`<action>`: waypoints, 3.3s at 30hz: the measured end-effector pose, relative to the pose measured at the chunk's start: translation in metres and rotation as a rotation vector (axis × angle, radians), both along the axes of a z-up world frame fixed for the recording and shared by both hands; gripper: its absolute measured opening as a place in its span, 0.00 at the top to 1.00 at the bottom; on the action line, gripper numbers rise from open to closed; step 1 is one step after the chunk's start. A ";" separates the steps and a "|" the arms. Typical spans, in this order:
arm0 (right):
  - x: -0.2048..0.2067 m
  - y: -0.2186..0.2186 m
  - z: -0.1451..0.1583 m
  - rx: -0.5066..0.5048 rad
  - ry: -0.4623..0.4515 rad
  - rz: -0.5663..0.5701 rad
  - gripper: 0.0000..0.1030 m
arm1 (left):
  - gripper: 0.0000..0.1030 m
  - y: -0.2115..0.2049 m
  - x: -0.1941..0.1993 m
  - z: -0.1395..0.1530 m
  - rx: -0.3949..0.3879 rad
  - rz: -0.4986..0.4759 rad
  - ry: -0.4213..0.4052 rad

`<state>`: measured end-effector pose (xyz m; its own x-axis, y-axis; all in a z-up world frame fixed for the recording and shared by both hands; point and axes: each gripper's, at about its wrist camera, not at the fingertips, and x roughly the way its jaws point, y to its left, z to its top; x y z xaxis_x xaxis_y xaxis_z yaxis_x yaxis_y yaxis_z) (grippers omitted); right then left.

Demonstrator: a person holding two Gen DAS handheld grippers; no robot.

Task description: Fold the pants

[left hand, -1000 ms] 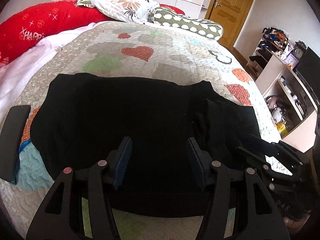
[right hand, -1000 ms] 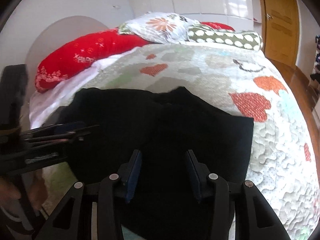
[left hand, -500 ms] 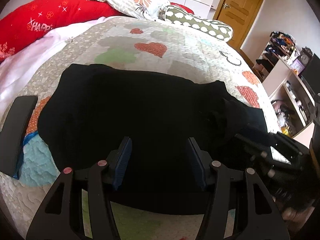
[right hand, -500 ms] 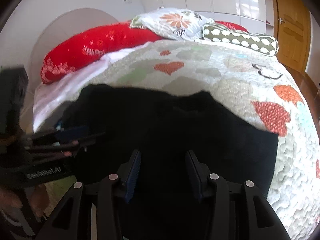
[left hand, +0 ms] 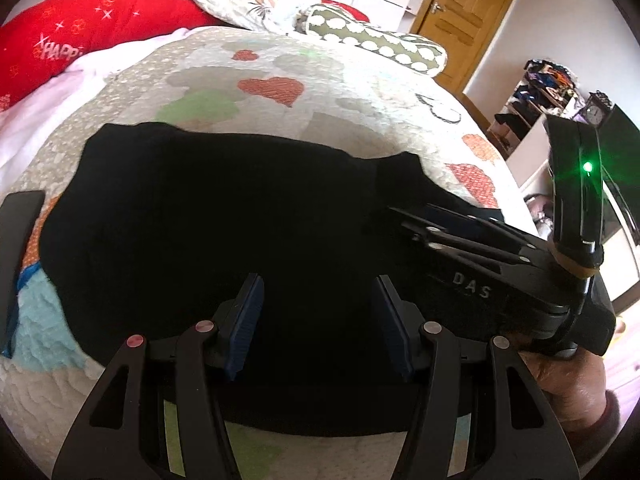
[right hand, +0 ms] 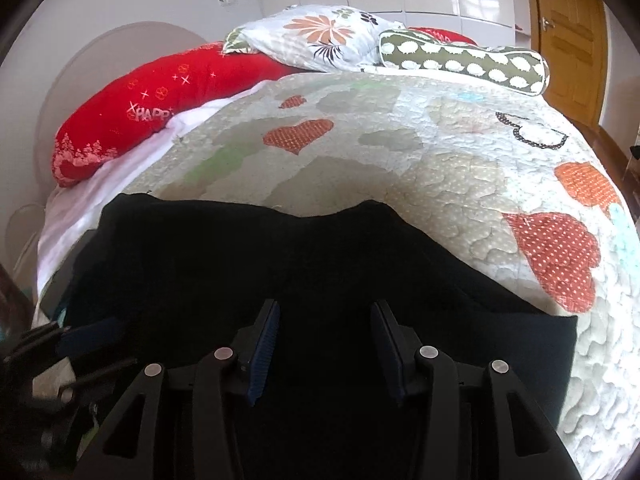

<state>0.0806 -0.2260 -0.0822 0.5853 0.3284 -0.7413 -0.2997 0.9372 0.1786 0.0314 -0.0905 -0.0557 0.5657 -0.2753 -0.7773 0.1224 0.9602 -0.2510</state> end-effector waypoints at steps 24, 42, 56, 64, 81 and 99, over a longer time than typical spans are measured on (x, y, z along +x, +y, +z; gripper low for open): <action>-0.039 0.018 0.059 0.070 -0.052 0.206 0.38 | 0.35 0.084 -0.056 0.005 -0.132 0.201 -0.053; 0.072 0.194 0.006 -0.041 0.092 0.497 0.25 | 0.10 0.135 -0.027 -0.026 -0.242 0.380 -0.047; 0.063 0.155 0.037 0.250 0.061 0.475 0.66 | 0.85 0.110 -0.037 0.012 -0.154 0.314 -0.210; 0.010 0.016 0.113 0.438 -0.118 0.257 0.55 | 0.85 -0.034 -0.070 0.063 0.164 -0.150 -0.510; -0.071 -0.106 0.042 0.583 0.145 -0.004 0.17 | 0.84 -0.097 -0.075 0.012 0.198 -0.383 -0.377; -0.087 -0.110 0.050 0.390 0.077 -0.084 0.78 | 0.23 -0.029 -0.102 0.063 -0.058 -0.364 -0.466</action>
<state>-0.0067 -0.3359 -0.0319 0.5700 0.5470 -0.6131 -0.1972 0.8154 0.5442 -0.0709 -0.1191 0.0075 0.7048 -0.5507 -0.4473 0.5515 0.8219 -0.1428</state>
